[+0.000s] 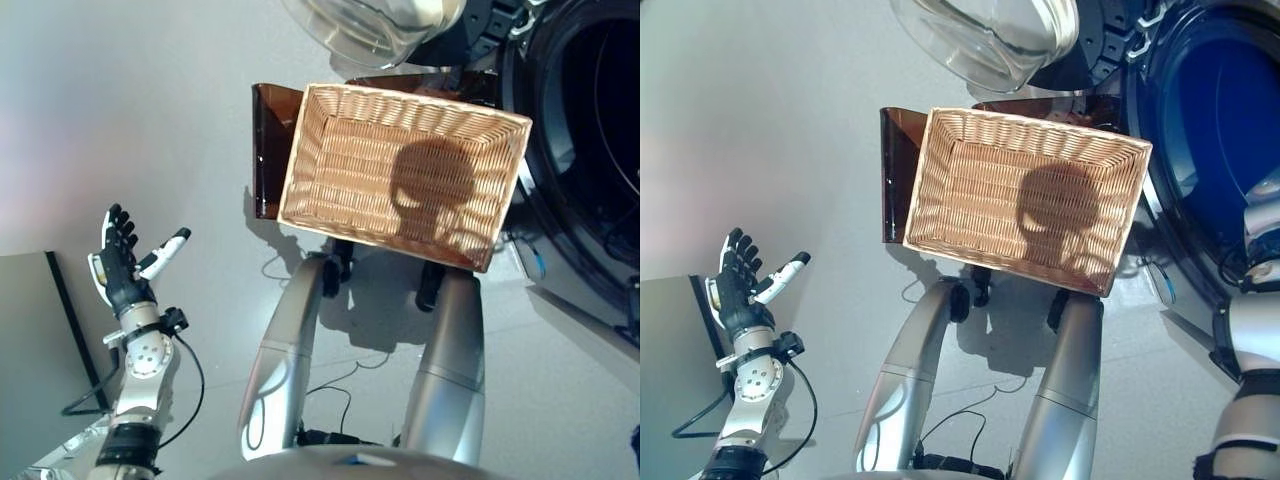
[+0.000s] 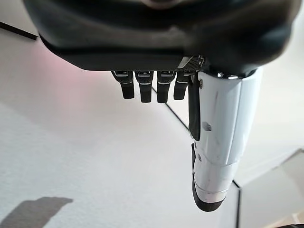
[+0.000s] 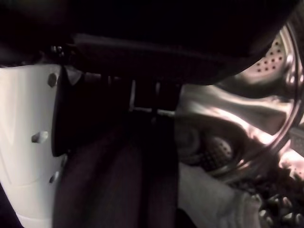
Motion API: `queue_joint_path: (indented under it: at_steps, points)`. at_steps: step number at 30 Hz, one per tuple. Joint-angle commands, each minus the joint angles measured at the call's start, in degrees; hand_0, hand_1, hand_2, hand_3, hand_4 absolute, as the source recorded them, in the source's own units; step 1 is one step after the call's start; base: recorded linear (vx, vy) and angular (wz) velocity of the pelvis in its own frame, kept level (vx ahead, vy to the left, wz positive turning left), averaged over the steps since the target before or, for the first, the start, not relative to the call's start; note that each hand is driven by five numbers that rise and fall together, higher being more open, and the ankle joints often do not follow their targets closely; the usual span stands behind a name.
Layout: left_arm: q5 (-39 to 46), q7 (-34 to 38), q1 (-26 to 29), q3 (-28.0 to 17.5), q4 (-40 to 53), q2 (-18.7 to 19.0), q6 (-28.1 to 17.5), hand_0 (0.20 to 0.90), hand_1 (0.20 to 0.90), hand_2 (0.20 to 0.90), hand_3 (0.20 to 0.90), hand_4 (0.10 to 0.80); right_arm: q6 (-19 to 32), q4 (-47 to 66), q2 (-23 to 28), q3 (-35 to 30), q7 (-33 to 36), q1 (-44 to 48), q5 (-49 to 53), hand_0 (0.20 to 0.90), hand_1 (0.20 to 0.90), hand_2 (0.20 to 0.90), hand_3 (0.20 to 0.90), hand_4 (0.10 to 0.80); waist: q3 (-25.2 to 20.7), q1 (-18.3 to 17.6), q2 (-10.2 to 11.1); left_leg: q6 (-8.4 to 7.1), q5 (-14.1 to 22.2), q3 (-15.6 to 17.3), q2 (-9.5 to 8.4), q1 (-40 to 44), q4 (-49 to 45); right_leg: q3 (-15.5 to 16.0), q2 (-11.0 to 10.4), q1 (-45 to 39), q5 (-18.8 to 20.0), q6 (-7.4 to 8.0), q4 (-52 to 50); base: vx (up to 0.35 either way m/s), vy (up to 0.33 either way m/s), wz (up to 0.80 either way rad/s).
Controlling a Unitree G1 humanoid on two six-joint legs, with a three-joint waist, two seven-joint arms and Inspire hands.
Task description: Pick up the clothes and place them into the washing machine
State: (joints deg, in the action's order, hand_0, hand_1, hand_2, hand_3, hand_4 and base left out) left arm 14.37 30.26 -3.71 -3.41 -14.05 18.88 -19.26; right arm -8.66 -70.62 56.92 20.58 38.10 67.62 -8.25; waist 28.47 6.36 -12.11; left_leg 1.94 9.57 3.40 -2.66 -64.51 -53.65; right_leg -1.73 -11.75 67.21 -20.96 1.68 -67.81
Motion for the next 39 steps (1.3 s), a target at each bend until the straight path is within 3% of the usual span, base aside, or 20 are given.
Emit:
queue_joint_path:
  at_steps: [1, 13, 14, 15, 18, 21, 23, 24, 25, 29, 32, 39]
  points:
    - [1.38, 3.73, -3.24, -10.05, 0.01, 2.51, -2.62, 0.900, 0.900, 0.900, 0.900, 0.800, 3.14, 5.00, 6.42, 2.63, 2.51, 7.43, -0.53, 0.900, 0.900, 0.900, 0.900, 0.800, -5.25, -0.57, 1.69, -3.92, 7.88, -1.76, 2.06, 4.42, -1.32, -0.42, 3.47, -3.75, 2.15, -1.17, 7.93, 0.000, 0.000, 0.00]
    - [2.93, 2.70, -1.65, -10.79, -2.82, 4.40, -3.38, 0.900, 0.900, 0.900, 0.900, 0.800, 6.65, 6.39, -0.72, -2.71, 0.86, 3.38, 4.13, 0.900, 0.900, 0.900, 0.900, 0.800, -7.39, -0.17, 2.12, -3.23, 4.20, -1.47, 0.98, 7.12, 7.55, -0.11, 2.32, -5.70, 4.34, -0.68, 13.53, 0.000, 0.004, 0.01]
    - [3.17, 2.49, -1.15, -10.47, -3.51, 4.39, -3.34, 0.900, 0.900, 0.900, 0.900, 0.800, 10.35, 8.08, -4.86, -6.23, -0.13, 1.82, 11.02, 0.900, 0.900, 0.900, 0.900, 0.800, -7.47, -0.27, 2.04, -3.05, 3.77, -1.44, 0.97, 7.98, 8.88, -0.14, 2.17, -6.58, 4.89, -0.65, 14.91, 0.000, 0.000, 0.00]
    - [3.17, 2.49, -1.30, -10.49, -3.56, 4.85, -3.36, 0.900, 0.900, 0.900, 0.900, 0.800, 10.49, 8.48, -5.06, -7.01, -0.04, 0.88, 11.13, 0.900, 0.900, 0.900, 0.900, 0.800, -7.46, -0.18, 2.42, -3.05, 3.62, -1.47, 0.94, 8.35, 9.18, -0.09, 2.15, -6.95, 5.01, -0.65, 15.18, 0.036, 0.031, 0.00]
    - [4.87, 0.41, 1.32, -6.94, -6.12, 5.93, -4.71, 0.900, 0.900, 0.900, 0.900, 0.800, 17.81, 0.91, -13.37, -11.41, -5.12, -2.00, 24.74, 0.900, 0.900, 0.900, 0.900, 0.800, -7.58, 1.05, 2.36, -2.43, 2.13, -1.12, 0.63, 12.01, 14.13, 0.39, 1.41, -10.74, 6.83, 0.32, 19.79, 0.040, 0.028, -0.07]
    - [5.20, -0.38, 2.95, -5.78, -7.18, 6.67, -5.78, 0.900, 0.900, 0.900, 0.900, 0.800, 20.93, -0.69, -16.60, -15.12, -6.90, -4.63, 31.48, 0.900, 0.900, 0.900, 0.900, 0.800, -7.49, 1.50, 2.57, -2.20, 0.99, -1.12, 0.18, 14.37, 16.71, 0.99, 1.16, -13.25, 7.89, 0.84, 22.15, 0.056, 0.011, 0.00]
    - [4.56, -0.24, 5.60, -4.89, -8.68, 6.36, -6.38, 0.900, 0.900, 0.900, 0.900, 0.800, 24.63, 0.88, -22.44, -19.09, -10.14, -9.11, 39.52, 0.900, 0.900, 0.900, 0.900, 0.800, -7.33, 1.90, 3.09, -2.01, -2.67, -0.96, -0.25, 17.44, 21.37, 2.23, 0.65, -17.09, 10.96, 1.17, 26.52, 0.030, 0.004, 0.02]
    - [4.53, -0.24, 5.58, -4.82, -8.75, 6.47, -6.38, 0.900, 0.900, 0.900, 0.900, 0.800, 24.66, 0.94, -22.50, -19.22, -10.17, -9.33, 39.57, 0.900, 0.900, 0.900, 0.900, 0.800, -7.57, 1.95, 3.26, -2.28, -1.26, -1.45, -0.46, 18.34, 21.46, 1.93, 0.70, -17.93, 9.55, 1.51, 26.42, -0.041, 0.026, 0.02]
    - [4.36, -0.31, 6.22, -4.57, -9.27, 5.49, -6.68, 0.900, 0.900, 0.900, 0.900, 0.800, 26.34, 3.08, -27.03, -20.51, -12.35, -13.18, 43.03, 0.900, 0.900, 0.900, 0.900, 0.800, -7.32, 1.85, 3.86, -2.17, -4.06, -1.24, -0.42, 20.29, 24.75, 3.03, 0.51, -20.07, 11.82, 1.54, 29.38, 0.040, 0.021, 0.07]
    - [4.04, -1.04, 6.43, -4.18, -11.69, 4.99, -6.48, 0.900, 0.900, 0.900, 0.900, 0.800, 26.81, 4.24, -31.30, -21.51, -14.40, -17.85, 44.93, 0.900, 0.900, 0.900, 0.900, 0.800, -7.79, 2.05, 5.18, -2.34, -5.93, -1.84, -0.80, 24.56, 29.59, 3.97, 0.28, -24.82, 13.70, 2.14, 34.30, 0.061, 0.013, 0.05]
    - [3.19, -2.03, 6.30, -3.21, -15.25, 3.50, -5.79, 0.900, 0.900, 0.900, 0.900, 0.800, 27.27, 7.64, -37.28, -21.54, -15.67, -25.10, 44.53, 0.900, 0.900, 0.900, 0.900, 0.800, -8.33, 1.74, 6.96, -2.44, -7.53, -2.20, -0.61, 30.34, 34.61, 4.82, -0.17, -30.39, 15.45, 2.87, 38.97, 0.110, 0.054, 0.15]
    - [-0.03, -3.92, 7.06, 1.02, -25.19, 1.22, -3.94, 0.900, 0.900, 0.900, 0.900, 0.800, 27.65, 10.58, -43.05, -20.31, -17.30, -34.83, 43.51, 0.900, 0.900, 0.900, 0.900, 0.800, -9.16, 0.72, 9.07, -2.49, -7.99, -2.31, 0.01, 39.76, 38.84, 6.11, -0.55, -40.49, 17.63, 4.02, 45.41, 0.080, 0.045, -0.02]
